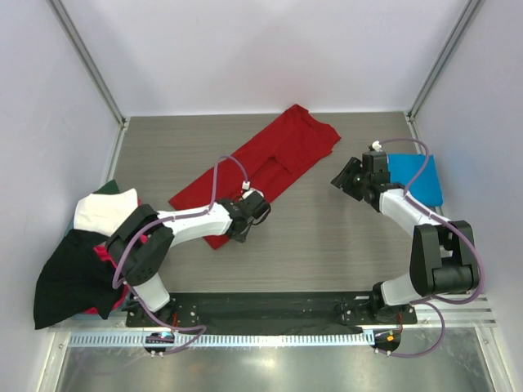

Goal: Fold and stack the t-shirts
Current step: Fold the tshirt

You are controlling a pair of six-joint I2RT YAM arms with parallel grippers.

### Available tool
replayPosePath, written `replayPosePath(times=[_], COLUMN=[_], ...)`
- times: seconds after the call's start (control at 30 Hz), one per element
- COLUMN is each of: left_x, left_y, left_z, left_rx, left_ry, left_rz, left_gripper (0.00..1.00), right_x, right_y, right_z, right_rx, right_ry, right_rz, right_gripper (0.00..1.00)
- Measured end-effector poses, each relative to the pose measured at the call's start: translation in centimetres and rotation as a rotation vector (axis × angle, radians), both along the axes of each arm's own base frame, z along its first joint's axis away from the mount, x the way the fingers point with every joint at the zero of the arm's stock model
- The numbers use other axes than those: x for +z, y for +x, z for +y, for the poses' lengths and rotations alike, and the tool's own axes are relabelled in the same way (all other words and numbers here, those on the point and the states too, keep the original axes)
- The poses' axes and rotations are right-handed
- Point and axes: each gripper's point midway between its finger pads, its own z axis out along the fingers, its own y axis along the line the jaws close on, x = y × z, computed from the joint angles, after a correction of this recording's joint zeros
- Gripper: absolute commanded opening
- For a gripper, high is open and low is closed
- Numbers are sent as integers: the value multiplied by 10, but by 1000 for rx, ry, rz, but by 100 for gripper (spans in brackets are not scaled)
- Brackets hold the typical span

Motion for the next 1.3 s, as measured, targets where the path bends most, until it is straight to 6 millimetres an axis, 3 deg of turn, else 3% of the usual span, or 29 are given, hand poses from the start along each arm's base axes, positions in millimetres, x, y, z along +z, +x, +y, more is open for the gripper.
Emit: replayPosePath(times=[0.07,0.23,0.33,0.4,0.63,0.73,0.9,1.07,1.13,1.17,1.2,1.23,1.3], left_x=[-2,-4,-4,-5,-7,-7,0,23,33,39,47,54,70], left_y=[1,7,9,10,7,-2,-28,-48,-54,-56,-59,-62,-67], left_z=[0,-2,-3,-3,-11,-28,-84,-172,-215,-233,-257,-271,-293], left_rx=[1,-3,-2,4,-7,-15,-69,-127,-159,-179,-209,-231,-267], left_ry=[10,38,42,42,4,-74,-240,-472,-565,-601,-653,-686,-749], left_rz=[4,8,12,17,62,101,154,155,166,168,166,166,160], left_gripper=[29,27,20,1,0,0,1,10,30,57,70,77,80], right_x=[0,-2,-4,-6,-6,-6,-6,0,7,10,13,16,20], right_y=[0,-1,-3,-4,-4,-5,-4,-7,-9,-10,-11,-12,-15], right_z=[1,-2,-4,-4,-7,-8,-16,-32,-41,-44,-48,-50,-55], right_rx=[2,-2,-7,-8,-15,-17,-45,-106,-134,-144,-154,-161,-179], right_ry=[3,5,5,5,7,9,10,-5,-11,-13,-15,-17,-28], right_rz=[-1,0,6,10,9,10,14,4,-15,-23,-28,-32,-36], right_gripper=[54,54,54,54,55,54,55,55,55,55,57,61,68])
